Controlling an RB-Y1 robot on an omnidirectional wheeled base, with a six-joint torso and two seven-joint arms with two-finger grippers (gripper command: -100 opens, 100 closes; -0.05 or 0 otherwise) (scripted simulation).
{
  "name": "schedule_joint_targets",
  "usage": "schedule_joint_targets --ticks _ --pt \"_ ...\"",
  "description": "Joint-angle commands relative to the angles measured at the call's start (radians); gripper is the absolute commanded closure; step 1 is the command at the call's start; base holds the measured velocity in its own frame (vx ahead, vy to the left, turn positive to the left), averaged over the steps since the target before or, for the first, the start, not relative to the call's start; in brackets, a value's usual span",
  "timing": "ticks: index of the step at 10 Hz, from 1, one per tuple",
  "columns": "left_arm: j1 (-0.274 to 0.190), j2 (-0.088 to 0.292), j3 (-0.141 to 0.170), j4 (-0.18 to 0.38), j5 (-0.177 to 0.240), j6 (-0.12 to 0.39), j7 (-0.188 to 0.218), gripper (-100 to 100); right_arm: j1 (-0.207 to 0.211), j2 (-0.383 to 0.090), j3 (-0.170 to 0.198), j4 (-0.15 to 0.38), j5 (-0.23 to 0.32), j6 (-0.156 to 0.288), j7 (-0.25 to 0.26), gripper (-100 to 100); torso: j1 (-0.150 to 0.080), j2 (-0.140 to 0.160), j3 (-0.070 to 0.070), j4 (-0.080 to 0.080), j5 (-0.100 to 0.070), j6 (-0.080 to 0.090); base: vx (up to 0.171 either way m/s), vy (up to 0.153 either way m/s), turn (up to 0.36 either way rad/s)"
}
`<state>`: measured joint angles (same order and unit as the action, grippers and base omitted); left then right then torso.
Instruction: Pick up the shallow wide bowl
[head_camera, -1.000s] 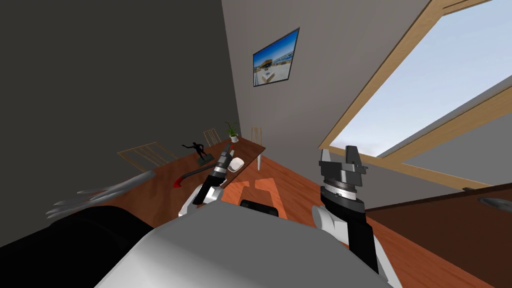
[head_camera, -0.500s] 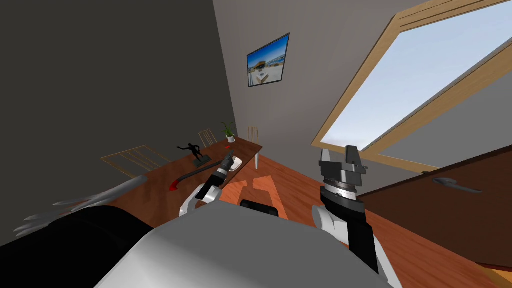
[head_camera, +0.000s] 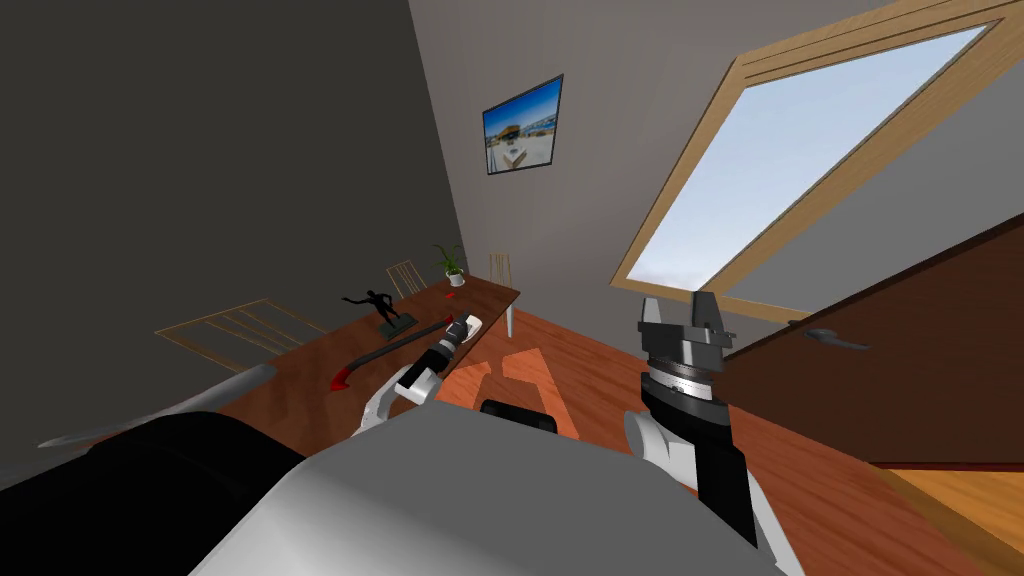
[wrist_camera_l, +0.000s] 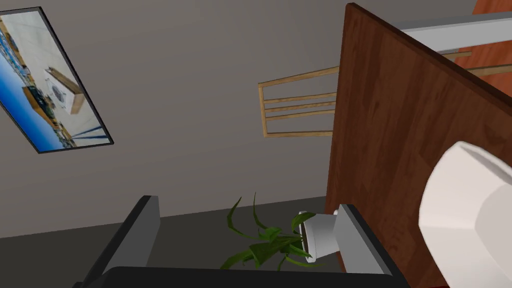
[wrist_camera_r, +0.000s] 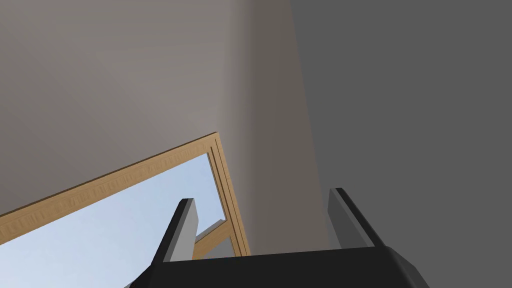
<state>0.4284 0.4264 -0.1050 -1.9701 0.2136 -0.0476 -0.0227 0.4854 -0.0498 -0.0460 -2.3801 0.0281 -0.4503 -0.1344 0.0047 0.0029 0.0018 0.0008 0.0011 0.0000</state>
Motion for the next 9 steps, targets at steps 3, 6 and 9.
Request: schedule_joint_targets --ticks 3,6,9 --pt "-0.044 0.071 -0.029 0.119 0.082 0.081 -0.003 -100 0.0 0.0 0.0 0.0 0.0 0.0 0.0 0 0.001 0.0 0.0 0.0 0.0 0.0 -0.046 0.064 -0.122" --pt "-0.078 0.108 -0.045 0.201 0.13 0.124 -0.002 -100 0.0 0.0 0.0 0.0 0.0 0.0 0.0 0 0.0 -0.001 -0.001 0.0 0.0 -0.001 -0.033 0.058 -0.089" --pt "-0.095 0.125 -0.053 0.245 0.153 0.145 -0.001 -100 0.0 0.0 0.0 0.0 0.0 0.0 0.0 0 -0.001 -0.003 -0.002 -0.001 0.0 0.0 -0.012 0.034 -0.061"
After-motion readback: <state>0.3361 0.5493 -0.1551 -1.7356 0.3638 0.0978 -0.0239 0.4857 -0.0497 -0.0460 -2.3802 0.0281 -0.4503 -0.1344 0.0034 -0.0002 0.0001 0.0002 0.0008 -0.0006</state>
